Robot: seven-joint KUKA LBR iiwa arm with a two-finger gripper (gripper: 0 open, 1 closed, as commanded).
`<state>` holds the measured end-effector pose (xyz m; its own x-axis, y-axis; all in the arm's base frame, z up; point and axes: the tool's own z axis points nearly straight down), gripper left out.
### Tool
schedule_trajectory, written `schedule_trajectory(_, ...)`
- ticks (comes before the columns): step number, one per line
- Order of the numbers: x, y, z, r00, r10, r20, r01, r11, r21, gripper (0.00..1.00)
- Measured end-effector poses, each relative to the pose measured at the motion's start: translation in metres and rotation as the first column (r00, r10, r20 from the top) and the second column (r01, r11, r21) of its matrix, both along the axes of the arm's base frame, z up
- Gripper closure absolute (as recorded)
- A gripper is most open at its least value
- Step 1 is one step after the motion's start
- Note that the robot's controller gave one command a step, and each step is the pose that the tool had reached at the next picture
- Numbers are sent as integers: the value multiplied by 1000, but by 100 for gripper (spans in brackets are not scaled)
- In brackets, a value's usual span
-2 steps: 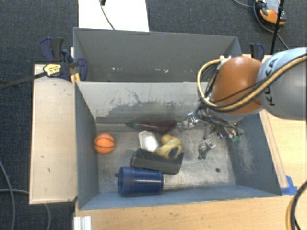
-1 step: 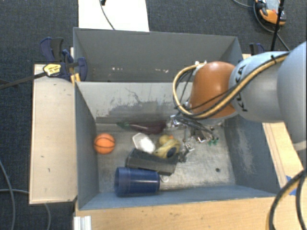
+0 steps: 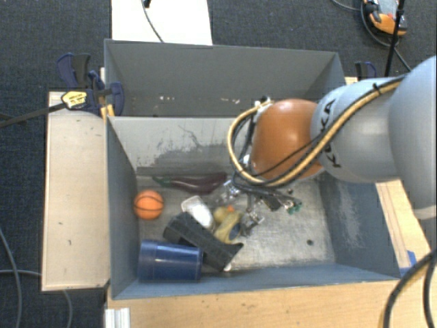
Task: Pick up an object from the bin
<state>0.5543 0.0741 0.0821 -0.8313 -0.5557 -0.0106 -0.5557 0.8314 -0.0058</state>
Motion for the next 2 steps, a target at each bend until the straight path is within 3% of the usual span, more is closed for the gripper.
schedule_trajectory(1, 0, 0, 0, 1000, 1, 0, -1, 1000, 0, 100)
schedule_trajectory(2, -5, -5, 197, 997, 71, -12, -71, 997, 0, 100)
